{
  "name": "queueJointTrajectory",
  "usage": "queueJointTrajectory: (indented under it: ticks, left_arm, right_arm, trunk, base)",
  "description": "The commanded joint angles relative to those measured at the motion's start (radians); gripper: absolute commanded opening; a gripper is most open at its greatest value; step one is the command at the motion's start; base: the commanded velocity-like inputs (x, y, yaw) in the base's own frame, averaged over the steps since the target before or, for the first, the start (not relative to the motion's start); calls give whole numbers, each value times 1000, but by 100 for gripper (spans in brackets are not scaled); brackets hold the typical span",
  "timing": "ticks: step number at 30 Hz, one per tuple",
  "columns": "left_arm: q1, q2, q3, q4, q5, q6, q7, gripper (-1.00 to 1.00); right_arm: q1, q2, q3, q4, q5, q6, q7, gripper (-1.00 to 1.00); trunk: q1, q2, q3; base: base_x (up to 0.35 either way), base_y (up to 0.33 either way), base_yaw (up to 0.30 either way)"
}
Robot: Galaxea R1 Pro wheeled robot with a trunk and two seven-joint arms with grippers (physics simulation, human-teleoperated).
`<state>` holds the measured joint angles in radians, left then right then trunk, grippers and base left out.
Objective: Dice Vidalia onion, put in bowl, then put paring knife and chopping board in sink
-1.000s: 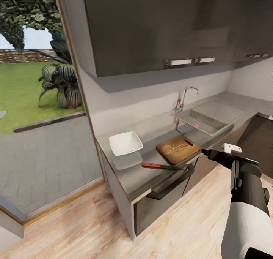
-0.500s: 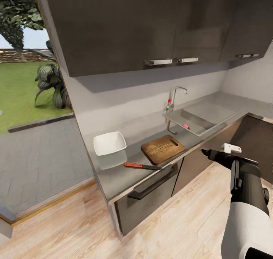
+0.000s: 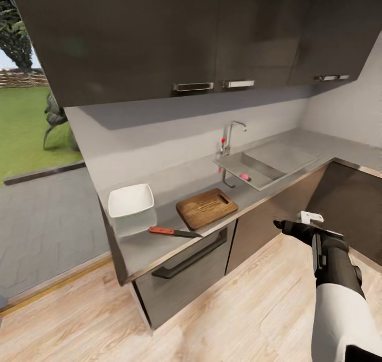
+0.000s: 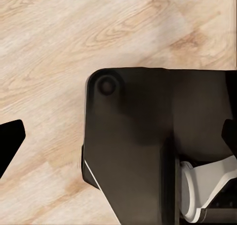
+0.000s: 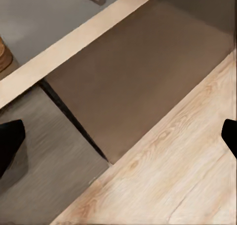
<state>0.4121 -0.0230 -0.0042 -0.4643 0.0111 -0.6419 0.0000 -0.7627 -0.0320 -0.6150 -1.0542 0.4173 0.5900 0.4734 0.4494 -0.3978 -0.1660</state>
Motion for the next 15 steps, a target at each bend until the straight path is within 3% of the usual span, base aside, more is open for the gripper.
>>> queueJointTrajectory:
  ticks: [1, 4, 7, 12, 14, 15]
  left_arm:
    - [1, 0, 0, -2, 1, -1, 0, 100]
    - [1, -1, 0, -2, 1, -1, 0, 100]
    - [1, -1, 0, -2, 1, -1, 0, 100]
    - [1, -1, 0, -2, 1, -1, 0, 100]
    - [1, -2, 0, -2, 1, -1, 0, 100]
    - [1, -2, 0, -2, 1, -1, 0, 100]
  right_arm:
    - [-1, -4, -2, 29, 24, -30, 9, 100]
    - [0, -26, -8, 172, 83, -160, -4, 100]
    - [0, -76, -21, 401, 133, -334, -68, 100]
    - [0, -130, -26, 662, 152, -554, -184, 100]
    - [1, -155, -26, 830, 156, -697, -252, 100]
    - [2, -161, -26, 870, 157, -733, -266, 100]
  trunk:
    - [1, -2, -2]
    - [1, -2, -2]
    - [1, -2, -2]
    - [1, -2, -2]
    - [1, -2, -2]
    - [1, -2, -2]
  base:
    - [0, -324, 0]
    - [0, -324, 0]
    - [0, -324, 0]
    - [0, -324, 0]
    - [0, -324, 0]
    - [0, -324, 0]
